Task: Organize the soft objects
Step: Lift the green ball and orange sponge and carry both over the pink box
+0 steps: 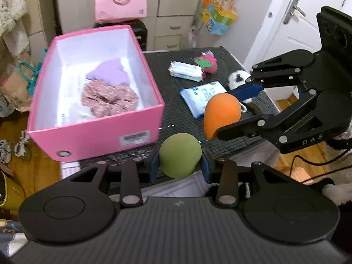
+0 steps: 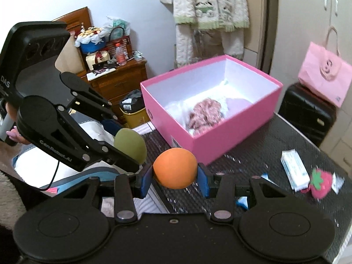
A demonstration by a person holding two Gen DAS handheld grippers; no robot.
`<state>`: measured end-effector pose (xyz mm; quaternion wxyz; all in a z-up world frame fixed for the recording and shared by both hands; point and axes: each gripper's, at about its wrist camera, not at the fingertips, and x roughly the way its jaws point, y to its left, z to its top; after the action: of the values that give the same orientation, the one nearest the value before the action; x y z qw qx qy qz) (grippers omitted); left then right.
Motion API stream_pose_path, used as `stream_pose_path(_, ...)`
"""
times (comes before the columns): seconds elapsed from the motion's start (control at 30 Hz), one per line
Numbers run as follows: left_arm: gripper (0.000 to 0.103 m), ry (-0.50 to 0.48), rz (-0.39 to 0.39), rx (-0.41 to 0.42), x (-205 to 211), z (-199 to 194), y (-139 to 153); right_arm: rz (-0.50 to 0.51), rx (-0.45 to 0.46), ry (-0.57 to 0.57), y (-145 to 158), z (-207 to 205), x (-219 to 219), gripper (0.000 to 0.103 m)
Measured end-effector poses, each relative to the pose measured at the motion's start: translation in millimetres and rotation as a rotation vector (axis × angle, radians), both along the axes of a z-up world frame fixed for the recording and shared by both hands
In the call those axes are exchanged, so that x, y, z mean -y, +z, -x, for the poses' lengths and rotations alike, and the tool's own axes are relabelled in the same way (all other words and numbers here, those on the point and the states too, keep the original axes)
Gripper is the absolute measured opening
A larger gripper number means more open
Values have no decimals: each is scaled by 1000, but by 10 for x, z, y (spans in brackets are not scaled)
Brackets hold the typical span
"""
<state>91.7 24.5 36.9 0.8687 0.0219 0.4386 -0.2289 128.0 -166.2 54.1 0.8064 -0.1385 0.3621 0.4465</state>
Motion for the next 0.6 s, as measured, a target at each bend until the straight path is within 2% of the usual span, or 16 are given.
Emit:
stream_pose_path(0.3,38,27,26,117,-345,-192,190,-44,51,-47,121,-246,-239,49)
stream_pose_path(0.43,38,38,34,166,-443,-417,278,-77,46,-69,206,-488,-332,49)
stream_pose_path(0.6,38,46,39,184,-495,-808,306,-80,53,-108,245,-864,-526,49)
